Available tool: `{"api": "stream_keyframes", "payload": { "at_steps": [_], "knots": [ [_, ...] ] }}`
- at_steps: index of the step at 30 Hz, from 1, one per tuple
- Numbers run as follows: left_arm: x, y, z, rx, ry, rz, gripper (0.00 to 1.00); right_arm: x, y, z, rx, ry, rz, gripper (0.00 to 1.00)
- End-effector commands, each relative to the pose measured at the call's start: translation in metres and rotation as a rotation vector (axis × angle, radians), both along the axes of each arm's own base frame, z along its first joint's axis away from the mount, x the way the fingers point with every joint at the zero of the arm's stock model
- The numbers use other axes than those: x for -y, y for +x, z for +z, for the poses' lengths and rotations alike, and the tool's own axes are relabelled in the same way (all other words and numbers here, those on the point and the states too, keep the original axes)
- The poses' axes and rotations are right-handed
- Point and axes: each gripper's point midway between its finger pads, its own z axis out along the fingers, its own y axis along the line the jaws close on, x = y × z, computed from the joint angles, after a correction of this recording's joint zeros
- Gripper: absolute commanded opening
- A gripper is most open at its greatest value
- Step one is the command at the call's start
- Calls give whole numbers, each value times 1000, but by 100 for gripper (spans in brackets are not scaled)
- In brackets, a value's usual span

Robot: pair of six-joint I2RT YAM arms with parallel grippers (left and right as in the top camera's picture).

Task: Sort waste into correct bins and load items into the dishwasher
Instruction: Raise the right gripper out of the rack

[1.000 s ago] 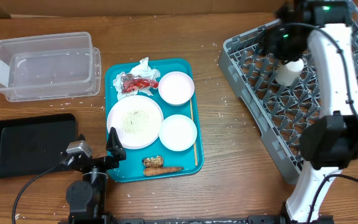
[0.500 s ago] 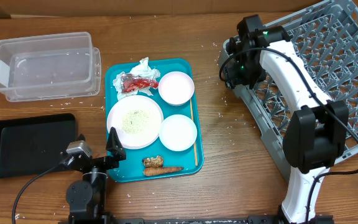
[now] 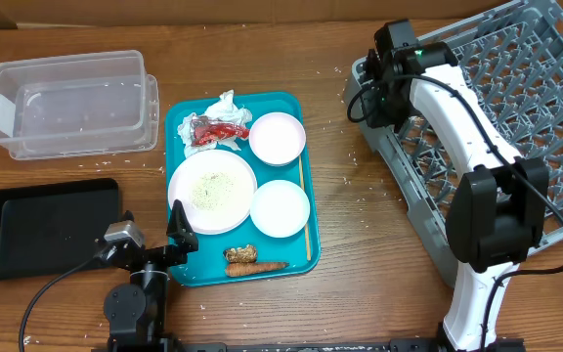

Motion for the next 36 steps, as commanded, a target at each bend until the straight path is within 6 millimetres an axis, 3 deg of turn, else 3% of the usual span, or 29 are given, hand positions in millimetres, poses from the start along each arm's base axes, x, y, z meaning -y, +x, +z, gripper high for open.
{"api": "stream_keyframes", "payload": {
  "at_steps": [1,9,18,23,29,31,34,36],
  "knots": [
    [2,0,1,9,-14,-8,100,-10,13,15,74,57,-65,12],
    [2,0,1,9,-14,-8,100,-15,42,27,185,139,-236,10],
    [2,0,1,9,-14,-8,100,19,59,35,298,48,-489,9],
    [2,0,1,9,-14,-8,100,21,70,41,343,79,-522,10],
    [2,0,1,9,-14,-8,100,24,73,56,355,87,-526,33],
    [2,0,1,9,-14,-8,100,25,73,73,359,95,-522,44],
    [2,0,1,9,-14,-8,100,23,70,96,353,81,-431,49],
    [2,0,1,9,-14,-8,100,25,56,105,304,32,-339,54]
  ]
}}
